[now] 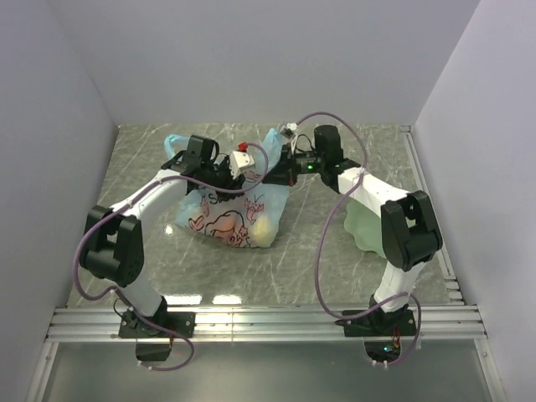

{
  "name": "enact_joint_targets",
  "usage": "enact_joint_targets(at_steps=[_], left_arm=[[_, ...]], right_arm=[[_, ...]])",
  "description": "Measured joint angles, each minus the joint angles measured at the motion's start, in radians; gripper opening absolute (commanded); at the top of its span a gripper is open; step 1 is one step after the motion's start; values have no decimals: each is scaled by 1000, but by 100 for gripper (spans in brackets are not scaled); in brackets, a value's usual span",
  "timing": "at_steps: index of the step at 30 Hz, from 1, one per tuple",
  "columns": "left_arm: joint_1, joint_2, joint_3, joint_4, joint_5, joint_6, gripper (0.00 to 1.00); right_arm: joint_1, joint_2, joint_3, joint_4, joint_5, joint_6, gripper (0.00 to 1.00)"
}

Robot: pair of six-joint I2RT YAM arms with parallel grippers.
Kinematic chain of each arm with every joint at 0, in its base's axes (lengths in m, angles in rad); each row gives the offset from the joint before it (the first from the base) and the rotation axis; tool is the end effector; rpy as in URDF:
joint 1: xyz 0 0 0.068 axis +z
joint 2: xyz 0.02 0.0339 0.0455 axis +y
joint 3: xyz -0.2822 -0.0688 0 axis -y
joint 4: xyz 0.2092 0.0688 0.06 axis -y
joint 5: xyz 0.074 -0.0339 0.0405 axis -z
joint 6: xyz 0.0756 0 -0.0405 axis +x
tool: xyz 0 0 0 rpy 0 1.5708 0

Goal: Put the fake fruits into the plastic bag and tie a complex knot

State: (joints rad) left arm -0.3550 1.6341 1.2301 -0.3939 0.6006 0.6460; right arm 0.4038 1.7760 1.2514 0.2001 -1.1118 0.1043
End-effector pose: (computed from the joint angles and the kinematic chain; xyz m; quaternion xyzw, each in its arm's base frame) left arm 0.3124 -0.1614 0.2704 0.5224 0.7228 -0.2189 0.3960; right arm 0.3325 0.2158 0.3027 -0.4074 0.6361 0.5394 0.3721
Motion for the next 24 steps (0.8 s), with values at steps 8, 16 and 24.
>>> enact_joint_targets(at_steps=[8, 16, 24], left_arm=[[-45, 14, -60, 122, 94, -103, 0], [-148, 36, -132, 297, 13, -419, 0], [-146, 134, -139, 443, -98, -766, 0]], right_arm=[[-127, 101, 117, -196, 36, 9, 0], [-134, 175, 207, -351, 132, 108, 0], [-135, 312, 369, -495, 250, 176, 0]])
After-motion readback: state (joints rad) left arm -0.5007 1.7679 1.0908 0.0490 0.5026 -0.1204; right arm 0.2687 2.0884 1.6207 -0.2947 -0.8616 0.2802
